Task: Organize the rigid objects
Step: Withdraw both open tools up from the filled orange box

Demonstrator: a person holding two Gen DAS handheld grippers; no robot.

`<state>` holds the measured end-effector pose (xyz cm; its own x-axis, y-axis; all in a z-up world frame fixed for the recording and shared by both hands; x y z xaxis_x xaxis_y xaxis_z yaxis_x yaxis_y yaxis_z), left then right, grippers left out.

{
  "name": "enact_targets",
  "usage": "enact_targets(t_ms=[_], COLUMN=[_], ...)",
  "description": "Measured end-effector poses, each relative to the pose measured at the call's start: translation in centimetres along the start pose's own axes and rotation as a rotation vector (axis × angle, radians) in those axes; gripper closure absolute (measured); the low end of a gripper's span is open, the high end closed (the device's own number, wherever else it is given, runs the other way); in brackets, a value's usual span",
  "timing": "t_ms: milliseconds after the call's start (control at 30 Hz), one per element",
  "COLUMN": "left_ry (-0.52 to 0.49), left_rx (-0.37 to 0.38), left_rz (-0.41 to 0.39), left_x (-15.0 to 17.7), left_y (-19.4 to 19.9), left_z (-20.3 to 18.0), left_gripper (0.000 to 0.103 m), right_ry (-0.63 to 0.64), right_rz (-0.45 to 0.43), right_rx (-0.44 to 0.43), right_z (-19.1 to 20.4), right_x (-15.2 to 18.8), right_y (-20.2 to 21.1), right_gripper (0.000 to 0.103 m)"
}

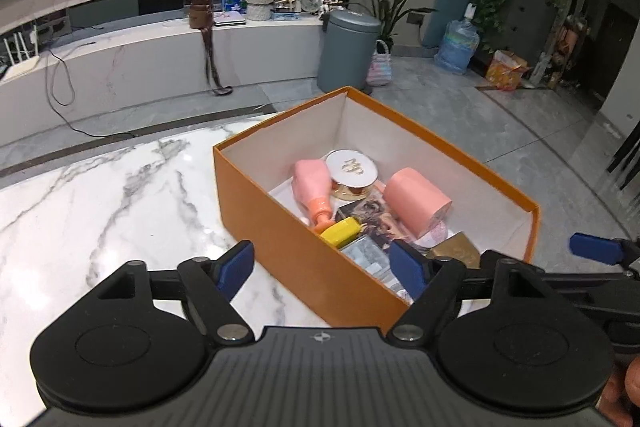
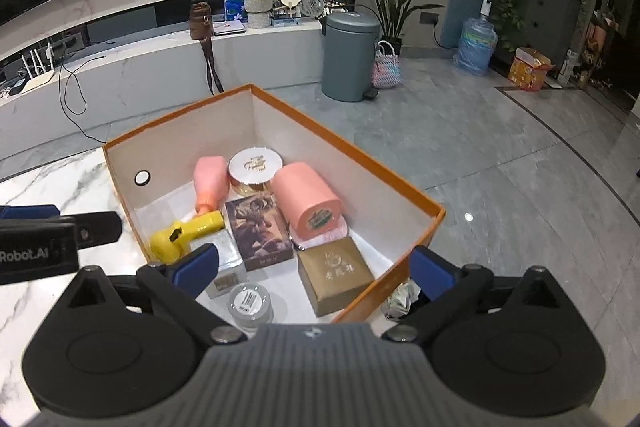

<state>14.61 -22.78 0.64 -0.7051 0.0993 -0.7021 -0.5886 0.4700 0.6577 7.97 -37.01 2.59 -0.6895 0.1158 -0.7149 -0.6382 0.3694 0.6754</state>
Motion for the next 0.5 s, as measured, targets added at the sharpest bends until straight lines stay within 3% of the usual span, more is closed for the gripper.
enact_targets(t_ms=[100, 500], left_ry=[0.000, -0.005], left_rx=[-0.002, -0.003], left_rz=[0.005, 0.022], left_x=[0.17, 0.37], left_y=[0.10, 0.46], left_z=[-0.20, -0.38], left_gripper=[0.009, 0.009], right_ry=[-0.008, -0.043], right_rz=[0.002, 0.011], right_rx=[0.046, 0.059], right_z=[0.15, 0.08], right_x=[-0.09, 0.42], right_y=[-0.27, -0.46], right_gripper=[0.003, 0.003])
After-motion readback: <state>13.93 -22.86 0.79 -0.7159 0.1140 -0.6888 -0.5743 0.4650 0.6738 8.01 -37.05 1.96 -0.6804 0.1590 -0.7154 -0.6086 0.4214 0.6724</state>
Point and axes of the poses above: each gripper's, at about its wrist camera, not at the fingertips, and y roughly against the way its jaws point, z to its left, x to its underside, the point moved 6 cm from there along -y, roughly the way its jaws point, and after that the axes turned 13 degrees about x, right-handed, at the moved point
